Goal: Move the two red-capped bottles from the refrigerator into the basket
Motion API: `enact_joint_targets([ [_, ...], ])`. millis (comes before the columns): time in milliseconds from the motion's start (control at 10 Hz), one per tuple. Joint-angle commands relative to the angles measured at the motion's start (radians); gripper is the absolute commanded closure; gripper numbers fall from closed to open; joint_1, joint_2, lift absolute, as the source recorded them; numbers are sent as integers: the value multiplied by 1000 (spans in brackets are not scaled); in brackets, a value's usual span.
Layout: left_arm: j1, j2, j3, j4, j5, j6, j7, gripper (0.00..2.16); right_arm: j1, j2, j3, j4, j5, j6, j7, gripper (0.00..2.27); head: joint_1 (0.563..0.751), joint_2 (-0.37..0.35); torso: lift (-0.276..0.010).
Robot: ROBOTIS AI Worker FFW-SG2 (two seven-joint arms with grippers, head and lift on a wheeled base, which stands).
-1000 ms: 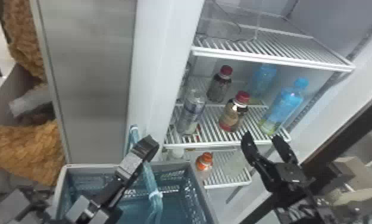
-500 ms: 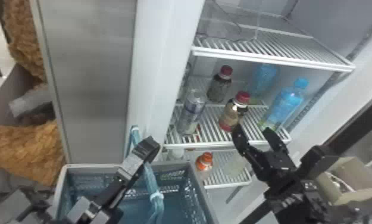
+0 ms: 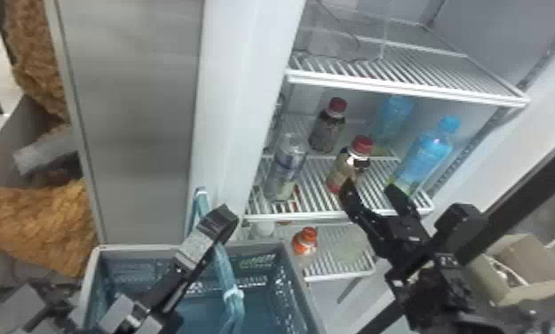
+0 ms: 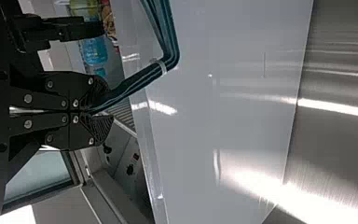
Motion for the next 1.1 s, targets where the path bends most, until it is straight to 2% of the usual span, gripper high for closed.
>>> enact_joint_targets([
  [0,0,0,0,0,1,0,0,1204,-36,-11,19,34,0,7,0,99,695,-350,0],
  [400,0,0,2,0,3,0,0,1204,-119,-24,37,93,8,7,-5,98,695,-350,0],
  [600,5,-2,2,0,11,7,3,1204,-153,-42,47,108,4,54,-5,104,695,-350,0],
  [1000,3,-2,4,0,11,7,3,1204,-188,-54,57,127,10,68,-5,136,695,-350,0],
])
